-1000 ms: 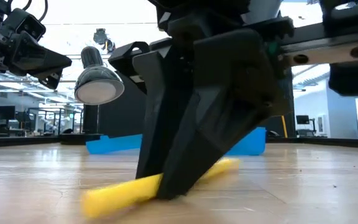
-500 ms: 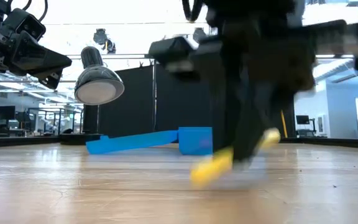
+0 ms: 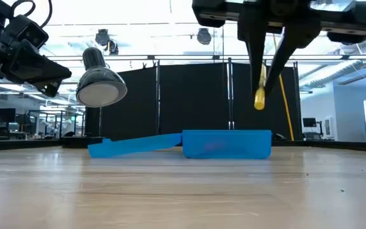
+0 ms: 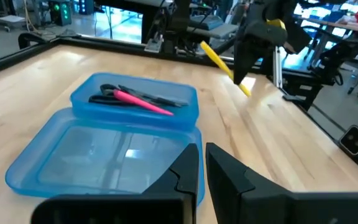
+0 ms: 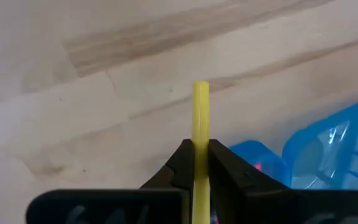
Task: Pick & place school supplies into a supply box
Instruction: Put the yellow ball pen into the supply box
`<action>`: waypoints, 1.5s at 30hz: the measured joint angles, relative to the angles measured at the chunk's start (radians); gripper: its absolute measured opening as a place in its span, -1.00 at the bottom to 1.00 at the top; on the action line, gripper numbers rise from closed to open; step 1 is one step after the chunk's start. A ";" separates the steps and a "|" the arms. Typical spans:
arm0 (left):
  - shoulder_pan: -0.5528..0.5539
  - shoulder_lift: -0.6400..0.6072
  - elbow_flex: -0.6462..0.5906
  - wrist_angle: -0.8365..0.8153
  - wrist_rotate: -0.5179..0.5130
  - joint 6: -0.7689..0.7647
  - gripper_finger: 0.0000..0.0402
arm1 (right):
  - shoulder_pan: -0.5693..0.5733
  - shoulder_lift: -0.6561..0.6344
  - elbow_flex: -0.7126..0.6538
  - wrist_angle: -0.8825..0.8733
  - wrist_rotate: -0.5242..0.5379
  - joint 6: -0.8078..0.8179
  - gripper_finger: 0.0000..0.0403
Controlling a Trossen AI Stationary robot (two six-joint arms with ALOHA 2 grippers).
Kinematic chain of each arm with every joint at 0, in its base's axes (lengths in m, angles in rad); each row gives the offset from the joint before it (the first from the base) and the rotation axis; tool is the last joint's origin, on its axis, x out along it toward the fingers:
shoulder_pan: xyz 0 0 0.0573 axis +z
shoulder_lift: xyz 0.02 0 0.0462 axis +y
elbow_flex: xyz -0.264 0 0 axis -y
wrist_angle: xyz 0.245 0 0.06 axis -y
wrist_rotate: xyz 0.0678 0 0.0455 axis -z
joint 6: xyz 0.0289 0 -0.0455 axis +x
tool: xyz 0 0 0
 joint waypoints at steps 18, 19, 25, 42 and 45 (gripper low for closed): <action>0.000 0.000 0.000 -0.006 0.000 -0.003 -0.85 | -0.309 -0.104 -0.001 -0.008 -0.221 -0.426 -0.89; 0.000 0.000 0.000 -0.006 0.000 -0.002 -0.85 | -0.325 -0.104 -0.010 0.011 -0.248 -0.452 -0.89; 0.000 0.000 0.000 0.015 0.000 -0.002 -0.85 | -0.389 -0.104 -0.057 0.125 -0.339 -0.532 -0.89; 0.000 0.000 0.000 0.003 0.055 0.035 -0.85 | -0.529 -0.094 -0.142 0.194 -0.623 -0.533 -0.89; 0.000 0.000 0.000 0.003 0.056 0.028 -0.85 | -0.557 -0.090 -0.209 0.256 -0.626 -0.537 -0.89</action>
